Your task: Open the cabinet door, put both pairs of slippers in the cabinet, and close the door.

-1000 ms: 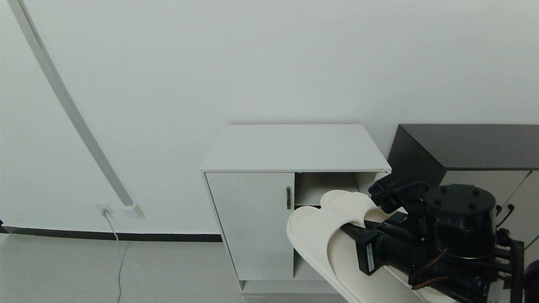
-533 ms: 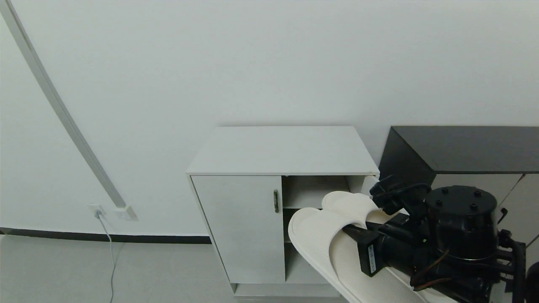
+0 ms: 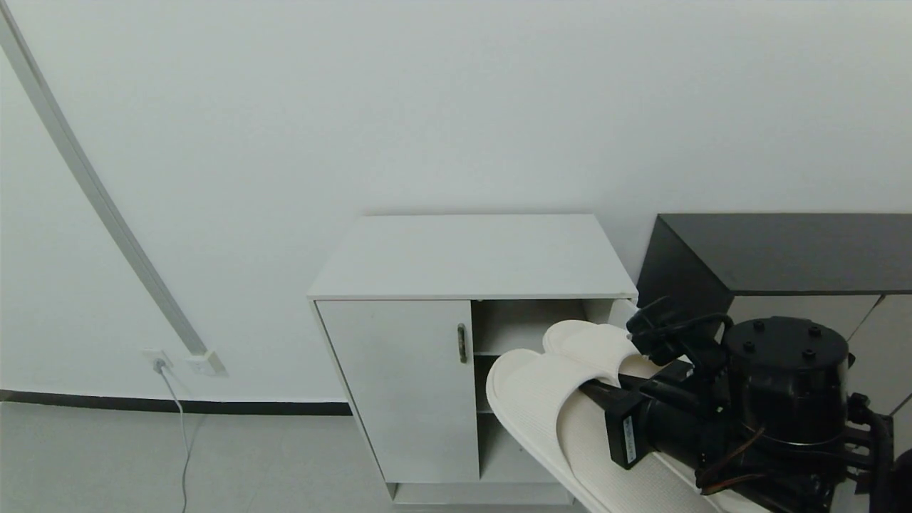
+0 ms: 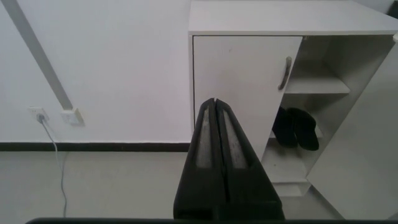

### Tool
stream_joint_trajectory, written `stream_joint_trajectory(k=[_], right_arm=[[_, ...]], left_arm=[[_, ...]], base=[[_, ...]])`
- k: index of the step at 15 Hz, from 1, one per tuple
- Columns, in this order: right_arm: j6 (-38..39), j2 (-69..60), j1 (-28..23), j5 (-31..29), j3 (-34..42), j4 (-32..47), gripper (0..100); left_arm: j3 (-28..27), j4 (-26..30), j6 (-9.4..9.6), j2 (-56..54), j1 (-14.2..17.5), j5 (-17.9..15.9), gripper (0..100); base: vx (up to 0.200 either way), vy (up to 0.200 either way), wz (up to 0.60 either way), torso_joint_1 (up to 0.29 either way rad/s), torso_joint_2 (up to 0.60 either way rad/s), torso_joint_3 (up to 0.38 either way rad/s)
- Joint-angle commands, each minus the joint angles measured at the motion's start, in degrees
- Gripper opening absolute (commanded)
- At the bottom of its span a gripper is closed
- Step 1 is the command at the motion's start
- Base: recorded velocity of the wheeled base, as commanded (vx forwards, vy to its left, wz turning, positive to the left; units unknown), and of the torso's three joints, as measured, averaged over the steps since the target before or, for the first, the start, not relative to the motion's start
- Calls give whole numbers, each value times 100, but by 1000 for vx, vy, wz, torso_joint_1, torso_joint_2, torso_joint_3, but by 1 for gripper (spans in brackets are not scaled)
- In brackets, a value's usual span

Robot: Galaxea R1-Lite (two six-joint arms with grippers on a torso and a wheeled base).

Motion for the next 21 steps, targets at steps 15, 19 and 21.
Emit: stream_joint_trajectory(k=[15, 19, 21], right_arm=[[-3, 78, 40, 3, 65, -7, 0], [-3, 86, 40, 3, 65, -7, 0], [-3, 86, 40, 3, 74, -7, 0]], left_arm=[[0, -1, -1, 5, 0, 3, 0], [0, -1, -1, 5, 0, 3, 0], [0, -1, -1, 5, 0, 3, 0]], base=[[0, 0, 0, -120, 284, 163], [0, 0, 0, -216, 544, 317], [0, 0, 0, -202, 522, 329]])
